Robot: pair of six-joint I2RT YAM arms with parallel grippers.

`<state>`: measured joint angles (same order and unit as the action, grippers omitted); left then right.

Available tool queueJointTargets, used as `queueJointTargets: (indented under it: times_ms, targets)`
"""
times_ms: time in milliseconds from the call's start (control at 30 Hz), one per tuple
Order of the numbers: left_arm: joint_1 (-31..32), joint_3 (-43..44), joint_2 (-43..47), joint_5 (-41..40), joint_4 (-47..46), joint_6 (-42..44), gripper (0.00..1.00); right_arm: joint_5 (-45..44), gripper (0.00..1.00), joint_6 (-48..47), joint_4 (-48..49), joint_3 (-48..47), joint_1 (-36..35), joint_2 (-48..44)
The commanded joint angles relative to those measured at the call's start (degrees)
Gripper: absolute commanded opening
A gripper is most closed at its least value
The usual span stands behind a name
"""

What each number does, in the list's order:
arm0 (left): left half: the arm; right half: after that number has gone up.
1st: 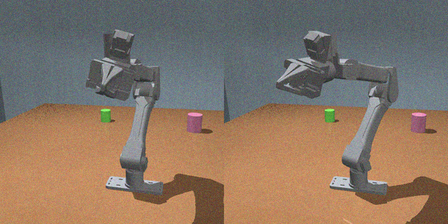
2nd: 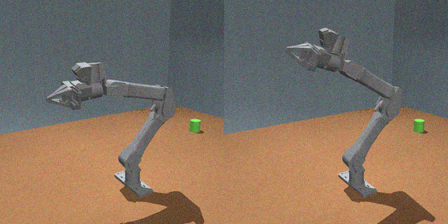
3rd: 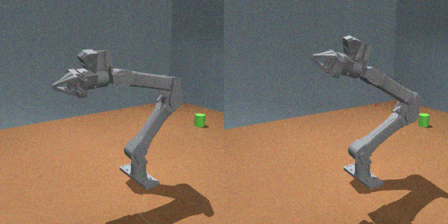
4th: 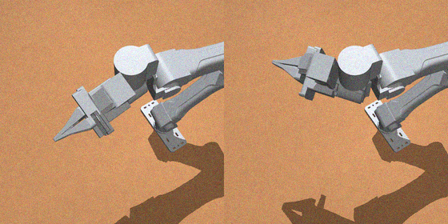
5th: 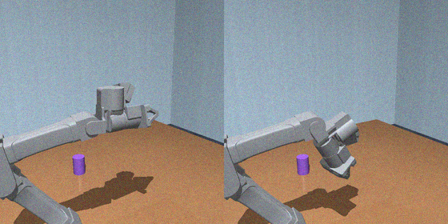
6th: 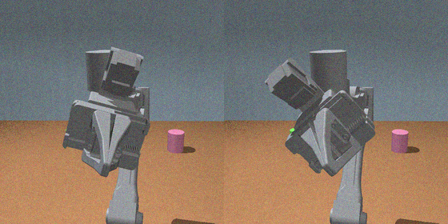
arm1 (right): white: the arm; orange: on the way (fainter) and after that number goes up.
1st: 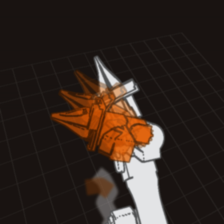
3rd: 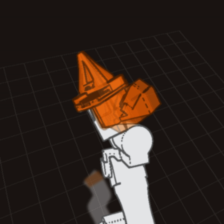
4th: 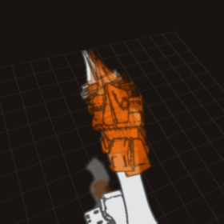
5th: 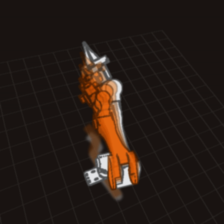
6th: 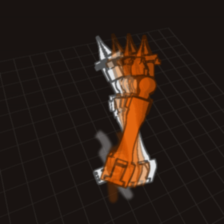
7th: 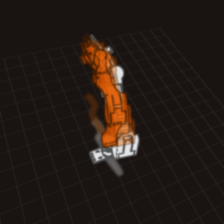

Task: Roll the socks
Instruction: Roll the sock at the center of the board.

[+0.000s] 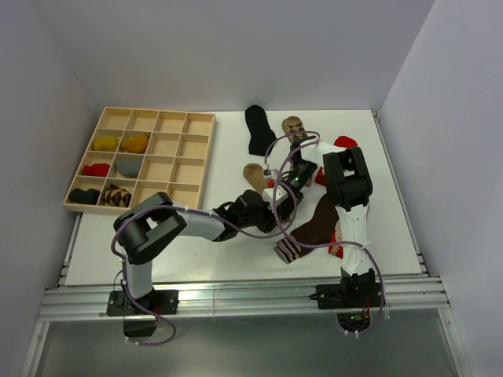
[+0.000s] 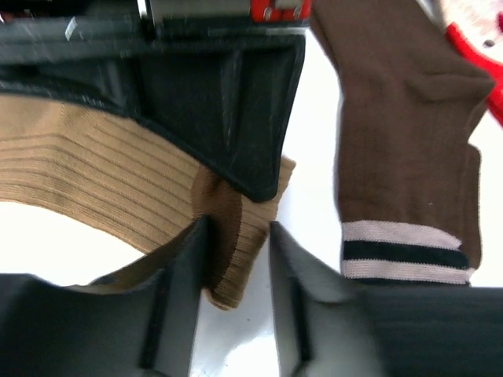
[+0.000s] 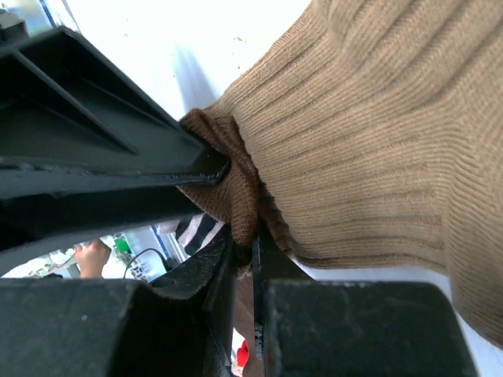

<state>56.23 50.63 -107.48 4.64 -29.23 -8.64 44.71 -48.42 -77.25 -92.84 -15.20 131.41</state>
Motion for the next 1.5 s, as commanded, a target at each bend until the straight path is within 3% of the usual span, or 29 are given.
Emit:
queueJointTargets:
  times_ms: [0, 133, 233, 300, 333, 433, 667, 800, 1000, 1167, 1300, 1467]
  targets:
    - [0.4, 1.6, -1.0, 0.5, 0.0, 0.5, 0.33, 0.6, 0.14, -0.2, -0.8, -2.1, 0.9, 0.6]
    - [0.4, 1.7, -1.2, 1.0, 0.9, 0.0, 0.21, 1.4, 0.18, -0.4, -0.9, -1.9, 1.2, 0.5]
    - [0.1, 2.9, -1.5, 3.4, 3.2, -1.4, 0.08, 1.7, 0.30, 0.1, 0.7, -1.0, 1.2, -0.8]
    - [-0.9, 5.2, -2.9, 6.2, 7.8, -2.4, 0.00, 2.4, 0.45, 0.8, 3.2, -0.2, 1.8, -3.5]
    - [-1.8, 6.0, -4.0, 8.4, 9.4, -3.6, 0.00, 2.5, 0.52, 1.4, 4.5, 0.8, 2.0, -4.8]
    - [-3.1, 7.9, -5.1, 10.2, 13.8, -6.1, 0.00, 2.9, 0.57, 4.2, 10.1, 2.9, 3.2, -9.8]
    - [-7.9, 10.2, -5.2, 19.4, 19.4, -14.0, 0.00, 6.1, 0.57, 12.2, 21.4, 6.1, 9.4, -17.9]
    - [-10.5, 13.5, -6.7, 26.7, 23.6, -18.2, 0.00, 4.2, 0.54, 10.7, 26.7, 10.8, 11.7, -23.7]
    - [-14.4, 18.4, -10.3, 34.7, 31.5, -26.9, 0.00, -0.3, 0.55, 2.6, 35.5, 25.1, 11.2, -35.0]
    - [-16.4, 22.1, -14.2, 38.7, 38.5, -30.8, 0.00, -7.0, 0.56, -4.9, 45.7, 36.6, 7.2, -45.6]
    - [-17.3, 25.7, -16.4, 40.3, 43.6, -31.8, 0.01, -11.7, 0.59, -7.9, 53.9, 46.1, -0.2, -51.6]
    - [-18.1, 29.2, -18.9, 39.6, 48.5, -31.4, 0.00, -14.6, 0.61, -10.0, 59.4, 50.1, -6.1, -55.0]
